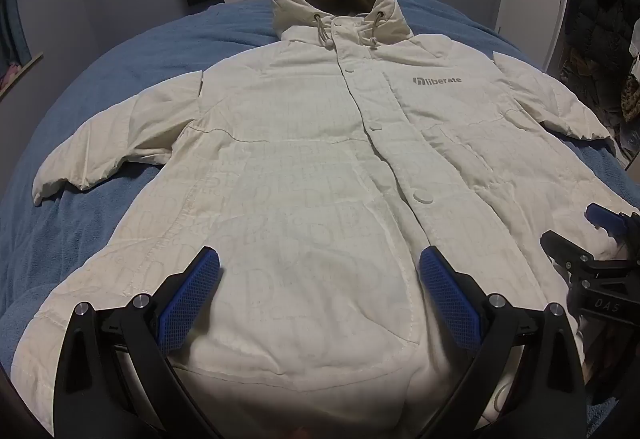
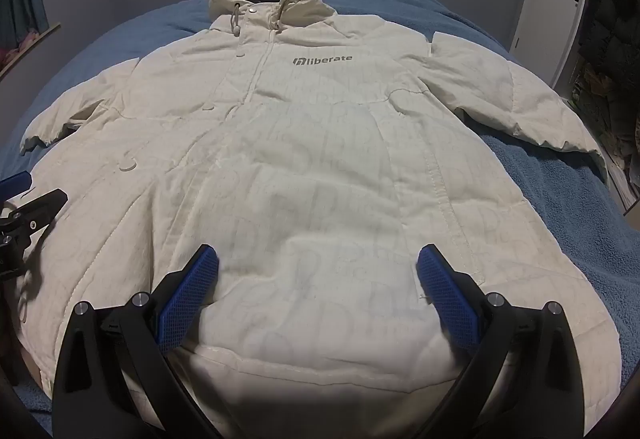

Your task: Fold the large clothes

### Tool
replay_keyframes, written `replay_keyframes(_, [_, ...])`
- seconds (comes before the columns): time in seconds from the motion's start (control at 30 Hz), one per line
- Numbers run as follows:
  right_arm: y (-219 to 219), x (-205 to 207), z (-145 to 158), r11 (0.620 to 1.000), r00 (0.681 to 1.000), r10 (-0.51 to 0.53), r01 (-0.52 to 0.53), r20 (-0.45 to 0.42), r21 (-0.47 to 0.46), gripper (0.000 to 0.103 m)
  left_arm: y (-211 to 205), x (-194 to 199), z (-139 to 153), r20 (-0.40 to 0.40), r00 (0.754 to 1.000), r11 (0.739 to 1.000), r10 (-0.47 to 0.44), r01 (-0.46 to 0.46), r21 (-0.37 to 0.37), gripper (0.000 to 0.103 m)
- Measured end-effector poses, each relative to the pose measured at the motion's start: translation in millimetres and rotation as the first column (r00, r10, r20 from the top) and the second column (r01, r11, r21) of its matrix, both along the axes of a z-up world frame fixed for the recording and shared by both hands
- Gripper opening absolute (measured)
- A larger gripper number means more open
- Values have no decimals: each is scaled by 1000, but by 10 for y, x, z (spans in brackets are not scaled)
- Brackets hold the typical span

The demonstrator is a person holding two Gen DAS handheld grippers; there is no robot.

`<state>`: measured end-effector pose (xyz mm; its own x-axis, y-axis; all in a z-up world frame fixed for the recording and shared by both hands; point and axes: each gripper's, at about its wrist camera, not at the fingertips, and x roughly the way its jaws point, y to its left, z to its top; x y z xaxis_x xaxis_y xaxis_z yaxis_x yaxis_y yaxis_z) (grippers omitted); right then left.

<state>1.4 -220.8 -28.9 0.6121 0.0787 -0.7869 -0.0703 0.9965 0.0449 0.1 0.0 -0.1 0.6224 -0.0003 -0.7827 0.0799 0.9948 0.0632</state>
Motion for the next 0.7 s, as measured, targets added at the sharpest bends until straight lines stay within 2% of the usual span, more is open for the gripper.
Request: replay_keyframes(0.7, [-3,24,-8,1000,1000,2,-2,-3,1,97,2,2,-2,-6,1000,1000,0,0,-5,97])
